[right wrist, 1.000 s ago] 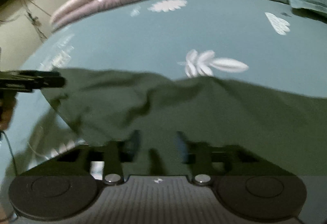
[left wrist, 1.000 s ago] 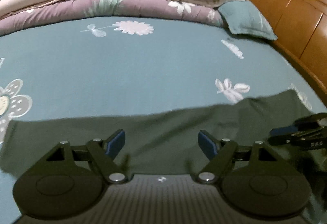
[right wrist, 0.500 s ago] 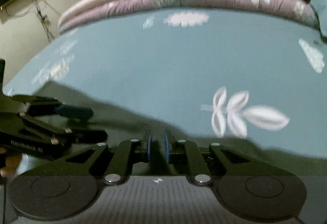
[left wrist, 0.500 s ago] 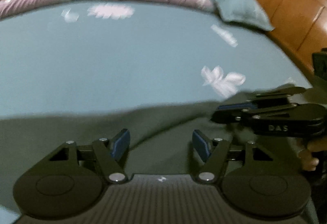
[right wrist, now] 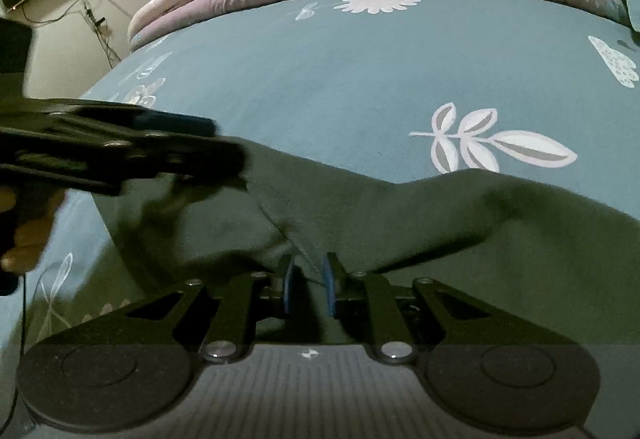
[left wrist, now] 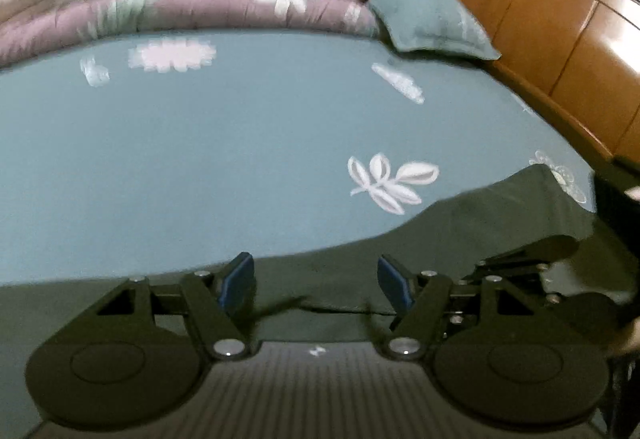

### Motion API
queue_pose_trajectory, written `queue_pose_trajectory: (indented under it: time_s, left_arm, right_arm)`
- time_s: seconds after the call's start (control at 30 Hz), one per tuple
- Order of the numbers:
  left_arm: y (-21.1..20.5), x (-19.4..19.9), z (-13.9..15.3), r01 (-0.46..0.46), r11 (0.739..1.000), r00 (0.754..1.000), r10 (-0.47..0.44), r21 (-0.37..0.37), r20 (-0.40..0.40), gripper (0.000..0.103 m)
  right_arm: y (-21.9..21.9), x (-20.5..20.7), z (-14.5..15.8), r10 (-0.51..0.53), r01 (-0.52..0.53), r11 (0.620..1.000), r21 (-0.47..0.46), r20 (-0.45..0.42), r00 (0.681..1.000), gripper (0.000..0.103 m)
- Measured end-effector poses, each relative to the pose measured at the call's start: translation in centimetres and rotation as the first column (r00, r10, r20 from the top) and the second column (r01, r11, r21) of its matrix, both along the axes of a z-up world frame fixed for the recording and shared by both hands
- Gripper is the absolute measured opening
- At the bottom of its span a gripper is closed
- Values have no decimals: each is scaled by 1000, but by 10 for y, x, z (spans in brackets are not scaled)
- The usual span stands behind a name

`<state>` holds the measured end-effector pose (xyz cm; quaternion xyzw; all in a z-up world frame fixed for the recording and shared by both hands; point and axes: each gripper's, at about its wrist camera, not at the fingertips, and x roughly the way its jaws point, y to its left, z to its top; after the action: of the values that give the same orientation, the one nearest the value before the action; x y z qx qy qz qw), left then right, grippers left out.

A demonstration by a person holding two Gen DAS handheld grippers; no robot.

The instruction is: Fold clothes

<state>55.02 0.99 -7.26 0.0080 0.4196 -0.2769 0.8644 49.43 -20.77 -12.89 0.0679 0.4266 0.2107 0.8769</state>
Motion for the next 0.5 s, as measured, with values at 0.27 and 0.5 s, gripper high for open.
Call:
queue_pose_trajectory:
  time_s: [0.27,0.5]
  left_arm:
    - [23,-53,-12,6,995,1000,-9,97,29,70]
    - [45,-69,-16,-15,998,996,20,63,-83,70]
  right_arm:
    - [-2,-22,15,20,-20,1000,0,-2,1000,36]
    - [19,-43,9,127,-129,989,-77,-39,991,58]
